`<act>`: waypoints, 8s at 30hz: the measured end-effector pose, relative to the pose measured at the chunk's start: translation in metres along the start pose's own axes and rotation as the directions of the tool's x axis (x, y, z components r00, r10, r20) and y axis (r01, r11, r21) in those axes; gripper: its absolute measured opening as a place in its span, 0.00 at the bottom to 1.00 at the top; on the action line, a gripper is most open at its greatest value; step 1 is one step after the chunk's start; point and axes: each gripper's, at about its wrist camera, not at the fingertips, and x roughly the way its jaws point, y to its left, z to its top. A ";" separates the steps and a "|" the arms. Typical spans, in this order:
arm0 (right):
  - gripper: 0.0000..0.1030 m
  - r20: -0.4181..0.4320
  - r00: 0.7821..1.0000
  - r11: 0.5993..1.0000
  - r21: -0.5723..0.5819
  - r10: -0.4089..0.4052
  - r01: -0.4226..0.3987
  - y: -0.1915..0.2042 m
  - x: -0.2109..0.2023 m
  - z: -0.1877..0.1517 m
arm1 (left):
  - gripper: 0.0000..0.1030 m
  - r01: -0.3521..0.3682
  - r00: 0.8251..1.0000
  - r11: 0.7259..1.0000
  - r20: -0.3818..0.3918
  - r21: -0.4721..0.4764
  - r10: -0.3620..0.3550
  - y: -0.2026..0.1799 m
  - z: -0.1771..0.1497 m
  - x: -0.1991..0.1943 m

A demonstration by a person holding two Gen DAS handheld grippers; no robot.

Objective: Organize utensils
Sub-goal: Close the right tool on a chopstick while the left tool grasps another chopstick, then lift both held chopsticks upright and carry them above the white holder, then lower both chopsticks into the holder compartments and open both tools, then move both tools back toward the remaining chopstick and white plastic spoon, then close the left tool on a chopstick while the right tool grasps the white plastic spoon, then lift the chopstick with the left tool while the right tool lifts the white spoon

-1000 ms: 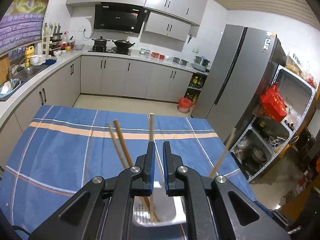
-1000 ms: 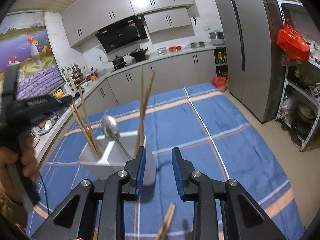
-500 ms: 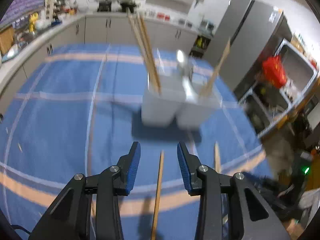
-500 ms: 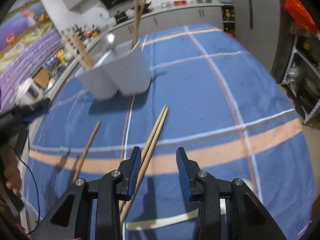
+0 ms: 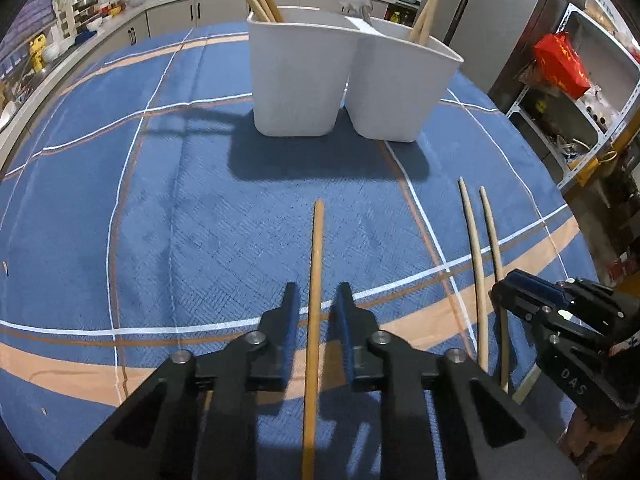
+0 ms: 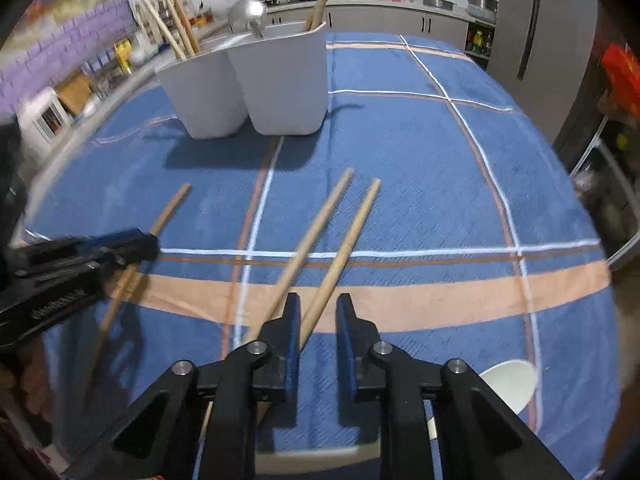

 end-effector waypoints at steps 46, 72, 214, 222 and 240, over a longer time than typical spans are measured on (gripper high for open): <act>0.06 -0.006 0.987 0.980 0.112 0.163 -0.162 -0.024 -0.030 0.019 | 0.05 0.109 0.993 0.981 0.050 -0.160 -0.103 0.004 0.011 -0.032; 0.06 0.313 0.930 0.964 0.118 0.191 -0.238 -0.018 -0.133 -0.010 | 0.05 0.092 0.934 0.994 0.352 -0.059 -0.065 -0.014 -0.033 -0.176; 0.28 0.030 0.956 0.843 0.465 0.291 -0.271 -0.093 -0.012 -0.010 | 0.05 0.332 0.937 0.943 -0.116 -0.012 -0.331 -0.084 -0.011 0.019; 0.42 -0.097 0.991 0.966 0.249 0.096 -0.069 -0.046 0.008 0.040 | 0.05 0.327 0.944 0.944 -0.023 -0.043 -0.328 -0.064 -0.019 -0.011; 0.05 -0.026 0.988 0.975 0.167 0.154 -0.147 -0.019 -0.017 0.021 | 0.05 0.124 0.984 0.986 0.143 -0.111 -0.107 -0.008 -0.032 -0.069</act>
